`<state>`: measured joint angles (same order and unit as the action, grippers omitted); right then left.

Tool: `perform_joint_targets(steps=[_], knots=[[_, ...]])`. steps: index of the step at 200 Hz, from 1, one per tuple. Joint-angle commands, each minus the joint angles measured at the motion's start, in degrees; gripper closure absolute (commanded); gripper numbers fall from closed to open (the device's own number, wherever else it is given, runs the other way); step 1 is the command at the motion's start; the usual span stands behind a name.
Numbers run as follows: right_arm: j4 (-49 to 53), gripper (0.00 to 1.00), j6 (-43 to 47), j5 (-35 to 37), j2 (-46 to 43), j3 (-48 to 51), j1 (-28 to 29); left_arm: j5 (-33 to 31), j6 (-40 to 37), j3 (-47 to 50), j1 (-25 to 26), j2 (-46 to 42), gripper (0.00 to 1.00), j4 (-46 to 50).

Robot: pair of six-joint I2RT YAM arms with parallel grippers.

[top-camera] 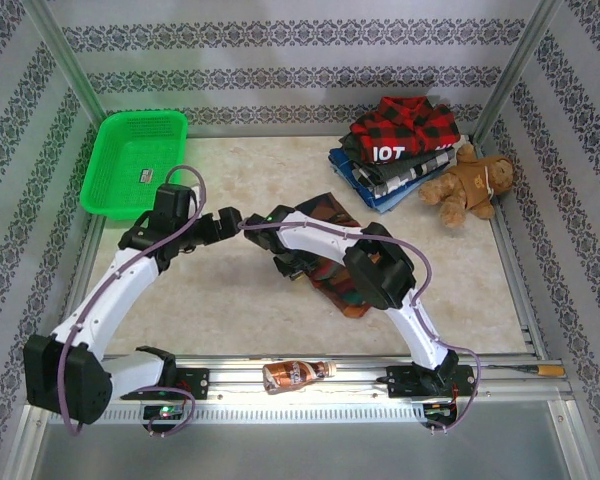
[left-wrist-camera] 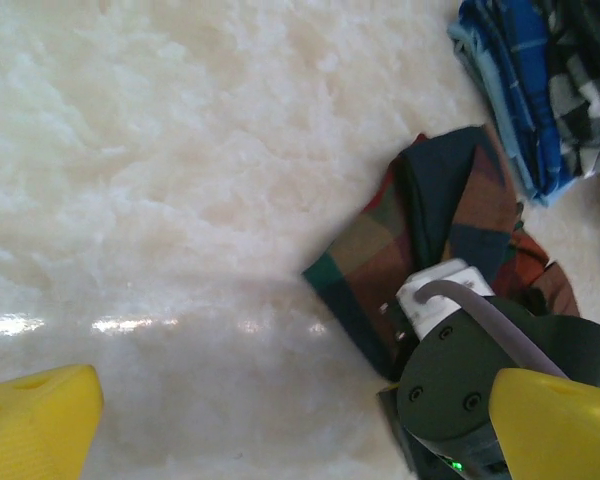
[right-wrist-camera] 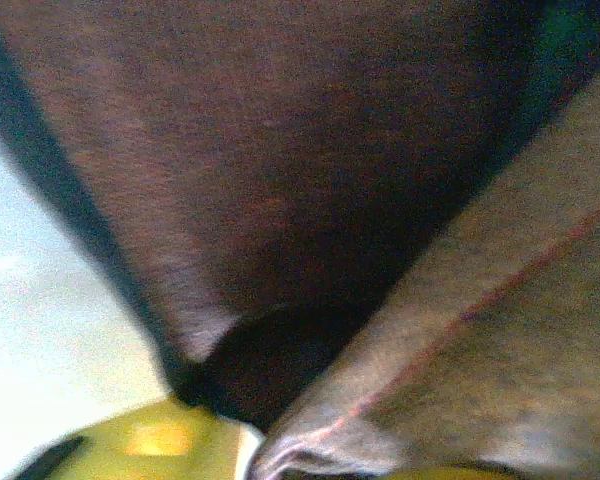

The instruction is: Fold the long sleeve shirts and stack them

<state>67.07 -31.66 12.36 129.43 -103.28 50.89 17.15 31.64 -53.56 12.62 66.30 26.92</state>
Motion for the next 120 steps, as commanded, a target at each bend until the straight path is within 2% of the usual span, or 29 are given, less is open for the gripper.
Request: perform_joint_targets(steps=[1,23,39,61,83,120], knots=[[-9.0,0.51,-3.24,-15.34,-2.17,-1.84,0.79,5.84,2.84,3.63,1.57,-3.16,0.0,-1.42],[-18.47,0.37,-7.17,-28.75,-8.94,2.31,0.27,6.24,7.64,7.78,1.42,-4.89,0.0,-4.06],[-25.29,0.3,-10.96,-35.38,-15.42,6.69,-0.32,5.06,9.99,9.47,1.37,-5.71,0.0,-4.27],[-25.99,0.23,-12.95,-38.1,-23.17,10.04,-1.44,3.25,12.6,10.83,1.35,-6.34,0.0,-5.12],[-26.74,0.11,-14.52,-40.26,-30.02,14.95,-3.25,3.12,15.45,11.81,1.34,-4.94,0.0,-7.24],[-29.4,0.09,-14.88,-44.13,-34.33,19.24,-5.72,2.06,18.55,13.55,1.18,-1.27,0.0,-8.46]])
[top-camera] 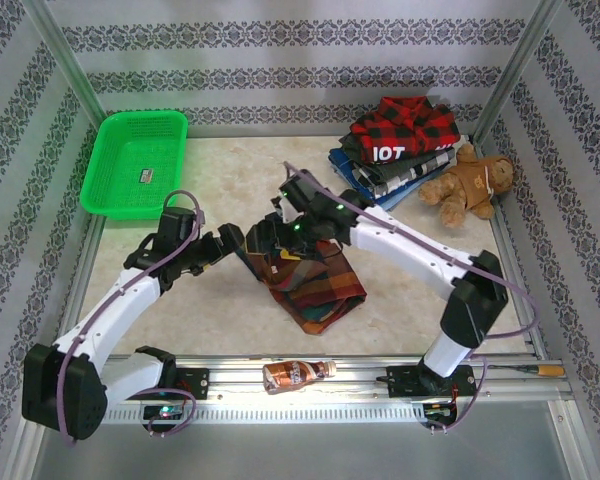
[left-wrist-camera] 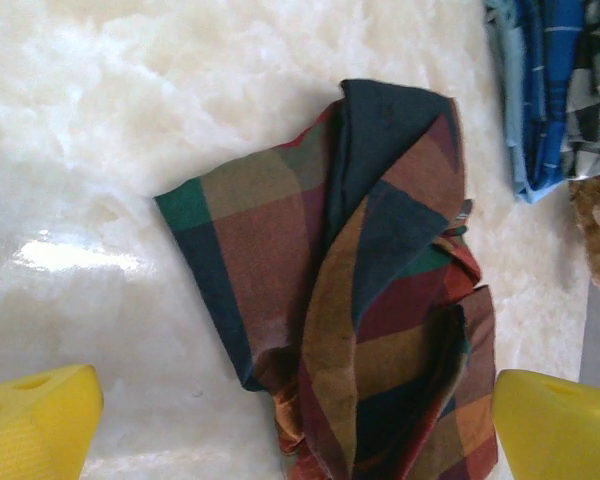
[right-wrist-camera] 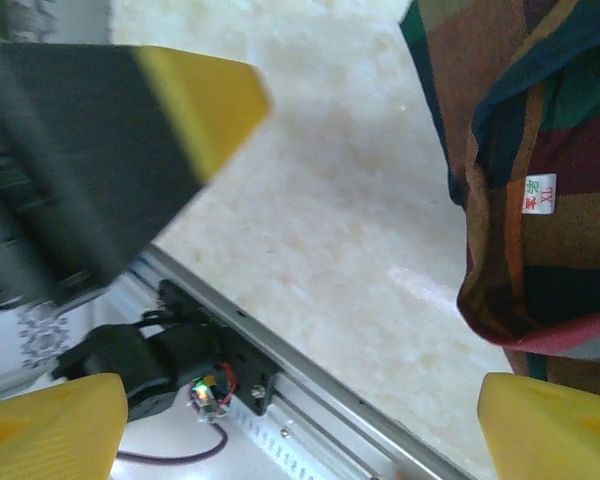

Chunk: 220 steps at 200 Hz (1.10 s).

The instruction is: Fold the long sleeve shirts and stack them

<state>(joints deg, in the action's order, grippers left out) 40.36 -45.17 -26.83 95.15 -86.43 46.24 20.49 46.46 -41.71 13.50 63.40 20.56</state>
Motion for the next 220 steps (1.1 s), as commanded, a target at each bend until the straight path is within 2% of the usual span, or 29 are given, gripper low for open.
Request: perform_joint_targets(steps=[1,17,32,44,55,65,83,96,109,120,158,192,220], knots=[[-2.58,0.08,-1.3,-4.92,-0.06,2.35,-1.15,-1.31,3.78,1.76,0.3,1.69,0.0,-2.19],[-0.35,0.09,0.04,-1.13,-1.81,3.29,-2.64,-1.31,5.05,2.87,0.3,2.16,0.0,-3.97],[-0.89,0.13,-0.61,0.65,-4.39,8.03,-7.35,0.17,6.19,3.95,0.3,3.94,0.0,-7.02],[-0.37,0.22,0.93,1.76,-5.16,11.43,-11.76,2.38,7.16,4.35,0.54,6.74,0.01,-9.94],[1.26,0.35,4.2,2.9,-4.32,13.14,-14.86,3.96,8.04,4.2,1.13,9.88,0.06,-13.14],[1.8,0.5,6.57,3.25,-2.39,14.53,-16.52,4.79,8.74,3.6,1.95,12.89,0.14,-15.55],[-1.46,0.72,8.4,1.46,1.35,18.36,-18.06,5.34,9.19,1.7,2.87,18.51,0.38,-18.61],[-4.08,0.82,8.94,1.3,3.72,20.63,-18.18,5.11,8.6,-0.39,3.36,22.79,0.56,-19.14],[-6.08,0.88,8.81,0.76,5.94,22.07,-18.14,4.17,7.54,-2.97,3.46,26.77,0.72,-17.82],[-8.01,0.9,8.0,0.65,7.13,23.17,-18.12,3.67,6.26,-5.14,3.42,29.84,0.76,-17.26],[-15.85,0.91,1.98,-1.23,9.98,27.02,-16.96,4.06,0.85,-14.11,3.39,41.62,0.8,-14.0],[-26.82,0.92,-8.63,-3.78,11.52,31.28,-14.24,3.99,-6.64,-24.89,3.34,49.56,0.81,-8.52],[-36.33,0.92,-18.98,-3.12,12.86,33.61,-10.0,9.38,-16.23,-36.79,3.35,56.67,0.8,-2.77]])
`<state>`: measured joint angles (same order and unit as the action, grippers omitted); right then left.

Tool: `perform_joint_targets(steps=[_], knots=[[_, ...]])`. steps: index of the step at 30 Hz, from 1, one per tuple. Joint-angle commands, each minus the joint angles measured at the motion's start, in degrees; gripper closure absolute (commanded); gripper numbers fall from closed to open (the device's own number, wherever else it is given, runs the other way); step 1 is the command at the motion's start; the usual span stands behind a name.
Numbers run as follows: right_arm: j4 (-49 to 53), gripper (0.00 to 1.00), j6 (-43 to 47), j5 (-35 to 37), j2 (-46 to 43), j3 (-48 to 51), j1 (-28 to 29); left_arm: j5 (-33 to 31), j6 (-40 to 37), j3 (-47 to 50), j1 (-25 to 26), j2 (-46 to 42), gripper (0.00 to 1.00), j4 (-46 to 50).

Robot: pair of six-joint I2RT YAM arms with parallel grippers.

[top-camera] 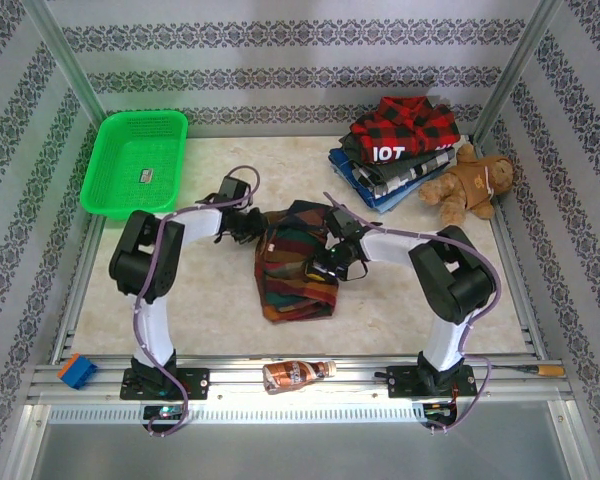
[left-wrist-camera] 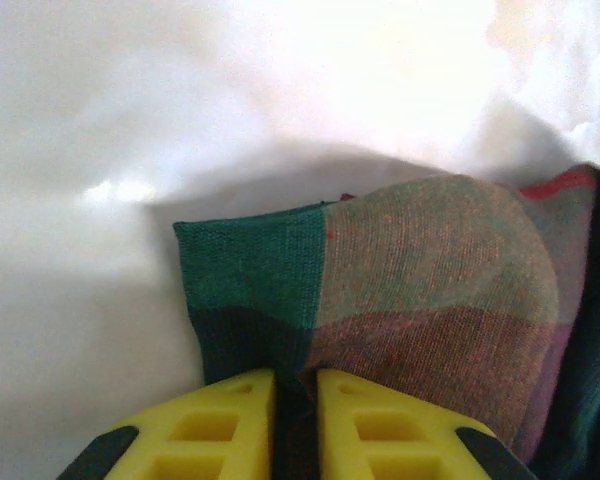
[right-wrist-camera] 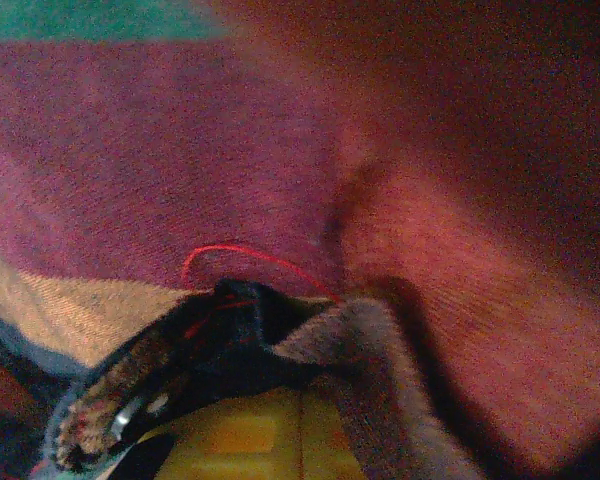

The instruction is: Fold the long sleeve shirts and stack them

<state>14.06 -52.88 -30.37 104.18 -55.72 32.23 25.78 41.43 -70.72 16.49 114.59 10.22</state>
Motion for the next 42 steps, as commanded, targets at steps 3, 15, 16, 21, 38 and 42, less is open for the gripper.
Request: perform_joint_targets(steps=[3,15,16,21,38,42], knots=[[-14.51,0.92,-16.96,1.98,4.91,2.65,6.95,7.14,-15.83,-13.02,0.32,8.7,0.8,9.78],[-45.59,0.73,-54.14,11.15,9.87,2.17,16.98,27.86,-36.54,-25.53,0.62,16.24,0.77,18.36],[-45.47,0.68,-54.75,10.97,8.72,2.24,16.99,29.02,-36.76,-25.09,0.62,15.54,0.76,17.96],[-34.56,0.45,-53.07,9.67,-3.5,5.97,15.69,31.27,-36.35,-22.14,0.68,11.1,0.68,15.25],[30.06,0.18,16.33,6.27,-16.29,-13.96,-3.27,15.67,-12.06,-4.3,-5.82,-16.09,0.13,-1.9],[37.83,0.19,36.91,14.9,-8.45,-18.98,-7.17,11.87,-10.11,2.81,-6.03,-25.65,0.11,3.39]])
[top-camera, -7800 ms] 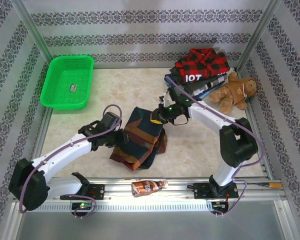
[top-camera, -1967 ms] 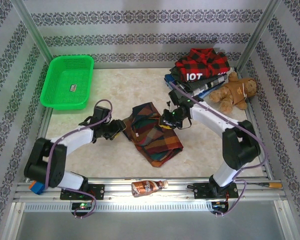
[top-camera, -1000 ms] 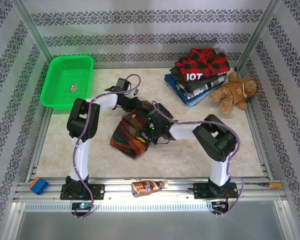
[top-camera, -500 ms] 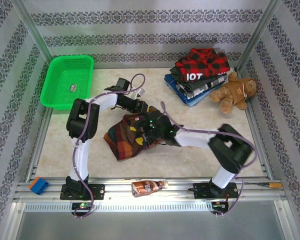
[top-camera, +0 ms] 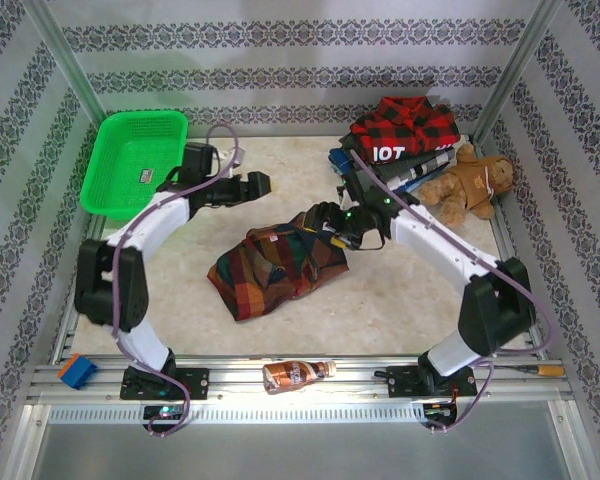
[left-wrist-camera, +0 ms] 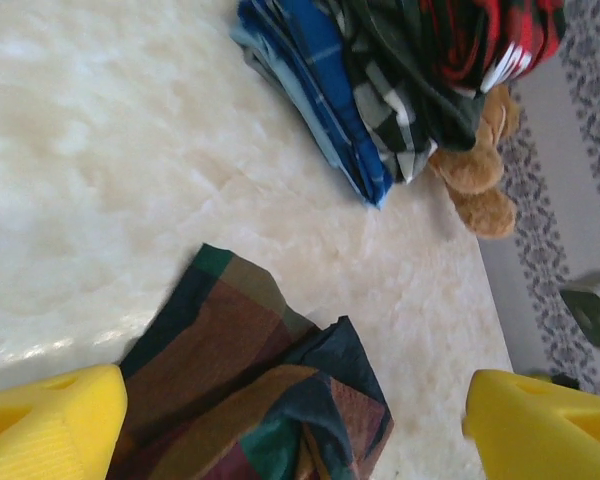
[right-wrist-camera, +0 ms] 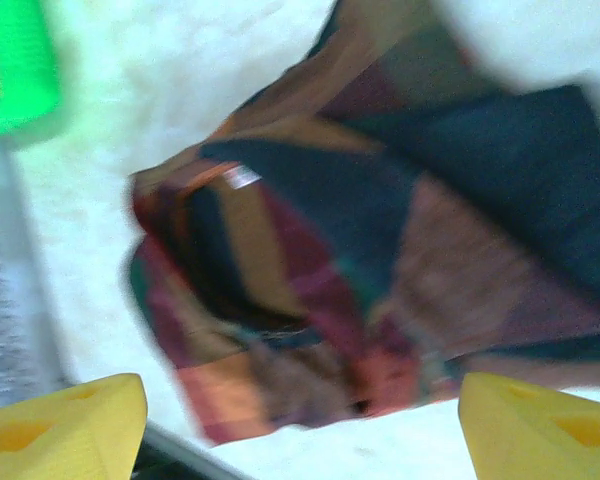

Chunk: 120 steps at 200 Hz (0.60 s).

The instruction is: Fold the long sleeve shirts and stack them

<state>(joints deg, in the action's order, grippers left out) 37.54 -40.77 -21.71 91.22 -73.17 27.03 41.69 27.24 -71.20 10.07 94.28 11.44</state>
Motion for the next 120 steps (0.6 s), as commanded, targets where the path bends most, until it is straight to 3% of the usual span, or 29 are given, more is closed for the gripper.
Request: perform_joint_targets(steps=[1,41,74,120], knots=[[13.17,0.19,27.59,5.8,5.99,-1.58,-2.85,-4.63,4.63,5.37,0.37,-7.37,0.12,3.14],[7.74,0.2,36.28,0.93,16.48,-6.46,-4.35,-8.34,11.49,24.04,0.46,-21.9,0.27,2.04],[3.81,0.2,36.04,-4.7,21.66,-9.26,-3.3,-12.53,14.99,35.75,0.58,-30.72,0.29,2.0],[4.53,0.2,36.16,-5.78,28.73,-15.28,0.26,-15.1,14.63,41.72,0.66,-29.4,0.32,1.43]])
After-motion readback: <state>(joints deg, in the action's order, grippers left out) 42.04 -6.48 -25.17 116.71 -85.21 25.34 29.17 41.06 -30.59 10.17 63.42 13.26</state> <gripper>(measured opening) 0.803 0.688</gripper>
